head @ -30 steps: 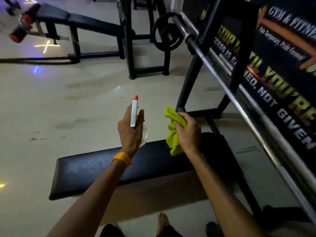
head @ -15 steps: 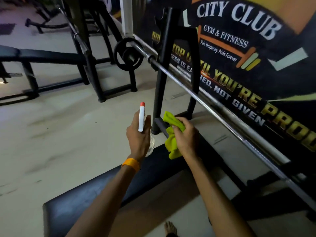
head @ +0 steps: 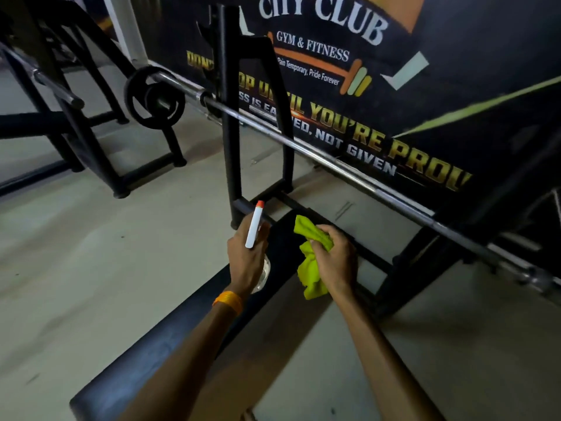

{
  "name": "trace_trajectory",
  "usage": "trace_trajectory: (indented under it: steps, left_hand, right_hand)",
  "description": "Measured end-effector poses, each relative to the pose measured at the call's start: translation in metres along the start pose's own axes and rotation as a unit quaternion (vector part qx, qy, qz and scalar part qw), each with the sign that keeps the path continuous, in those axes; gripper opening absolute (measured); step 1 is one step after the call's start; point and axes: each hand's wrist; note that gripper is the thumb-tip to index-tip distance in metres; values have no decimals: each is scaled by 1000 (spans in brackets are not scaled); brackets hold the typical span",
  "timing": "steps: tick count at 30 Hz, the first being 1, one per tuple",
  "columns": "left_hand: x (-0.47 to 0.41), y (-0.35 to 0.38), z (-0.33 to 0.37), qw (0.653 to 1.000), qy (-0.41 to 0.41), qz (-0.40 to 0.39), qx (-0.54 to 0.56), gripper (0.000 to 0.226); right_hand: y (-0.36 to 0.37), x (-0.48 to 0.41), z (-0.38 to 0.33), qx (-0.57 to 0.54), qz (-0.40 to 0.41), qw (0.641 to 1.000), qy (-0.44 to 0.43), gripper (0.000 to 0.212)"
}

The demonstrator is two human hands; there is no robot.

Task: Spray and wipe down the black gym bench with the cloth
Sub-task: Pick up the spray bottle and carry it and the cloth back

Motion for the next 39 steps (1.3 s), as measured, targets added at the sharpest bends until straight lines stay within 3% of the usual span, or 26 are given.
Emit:
trace_trajectory:
  steps: [7,11,17,28,33,36,39]
  left_hand:
    - [79,25,14,997,-19,-71,13,24]
    - [136,27,31,995,-24,-100,19,25]
    - [214,9,45,986,0,-164,-5,28]
    - [329,-71,52,964,19,-266,-13,21]
    - [385,-116,56,963,-24,-267,4,22]
    - [420,-140,53,949,-34,-314,-6,14]
    - [457,-158,63,933,-9,-360,-6,24]
  right_hand:
    - [-61,67,37,32,52,997,44,31]
    - [-91,120,53,21,72,995,70,43]
    - [-131,207,69,46,115,986,111,36]
    - [-143,383,53,95,169,965,176,28]
    - [-140,471,46,88,179,956,217,33]
    - [-143,523,46,104,185,949,235,29]
    - [-154,567,50,108,207,941,244,29]
Point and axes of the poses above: each hand's wrist, its own x-axis away from the middle knuckle, its own y-axis out of the palm, z = x × y, and after that the axes turned 3 degrees about x, right-handed
